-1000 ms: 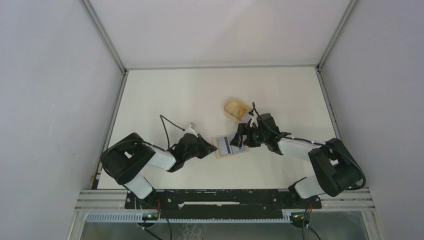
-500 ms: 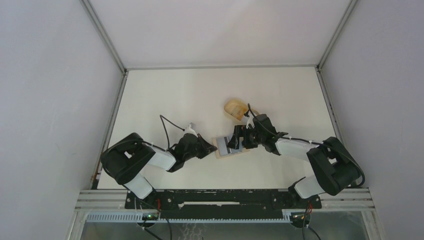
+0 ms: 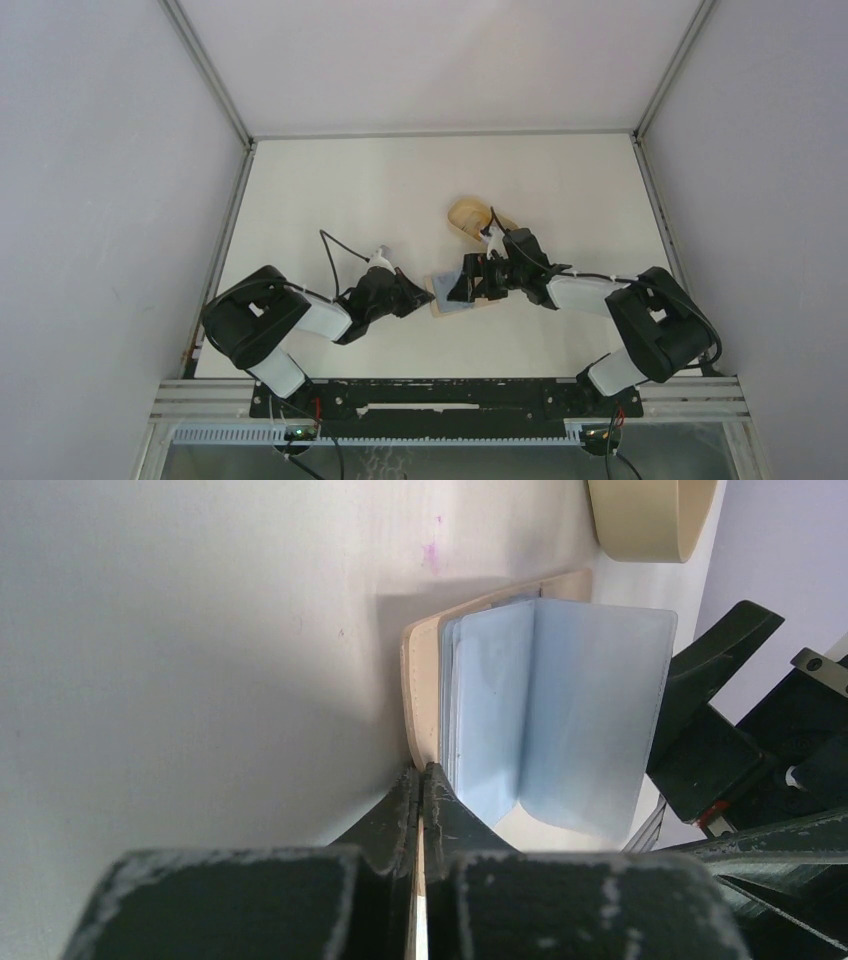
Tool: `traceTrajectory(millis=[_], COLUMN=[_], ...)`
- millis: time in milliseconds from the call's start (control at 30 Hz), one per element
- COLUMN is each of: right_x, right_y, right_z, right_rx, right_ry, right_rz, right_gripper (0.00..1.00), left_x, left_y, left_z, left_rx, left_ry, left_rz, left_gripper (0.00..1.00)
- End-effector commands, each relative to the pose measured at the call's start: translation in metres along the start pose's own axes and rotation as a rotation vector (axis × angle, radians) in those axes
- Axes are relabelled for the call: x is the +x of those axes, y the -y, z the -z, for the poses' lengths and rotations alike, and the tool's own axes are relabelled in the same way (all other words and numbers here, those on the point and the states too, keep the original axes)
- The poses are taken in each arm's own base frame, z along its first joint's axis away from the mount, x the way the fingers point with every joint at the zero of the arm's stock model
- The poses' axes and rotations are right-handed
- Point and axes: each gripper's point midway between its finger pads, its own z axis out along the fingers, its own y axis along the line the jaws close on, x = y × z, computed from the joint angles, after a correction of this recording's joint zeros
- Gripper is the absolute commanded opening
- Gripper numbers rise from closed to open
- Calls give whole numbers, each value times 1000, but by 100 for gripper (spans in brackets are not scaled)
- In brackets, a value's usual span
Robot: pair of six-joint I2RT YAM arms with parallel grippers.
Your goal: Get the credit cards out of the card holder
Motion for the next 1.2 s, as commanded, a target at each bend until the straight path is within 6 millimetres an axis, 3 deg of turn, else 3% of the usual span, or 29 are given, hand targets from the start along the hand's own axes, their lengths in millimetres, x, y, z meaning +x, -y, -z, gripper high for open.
traceTrajectory(millis=[0,267,600,800,1167], right_x=[-15,-23,-27,-31,-32], right_y=[-16,0,-4,0,5], right_z=[-4,-1,-19,-20,-26], right_rx=[-61,81,385,530,621], right_ry=[29,71,37,39,16], right_rz=[51,64,226,286,312], right_gripper=[96,97,100,98,93], left_x=[19,19,18,18,19], left_y=[-52,-52,-50,-51,-51], left_z=[8,9,9,10,9], left_rx=[-171,-170,-164,-166,-167], left_ry=[-58,-57,-55,-51,-56], left_rz=[-32,-31,-35,-33,-34], left_gripper=[0,0,0,0,0])
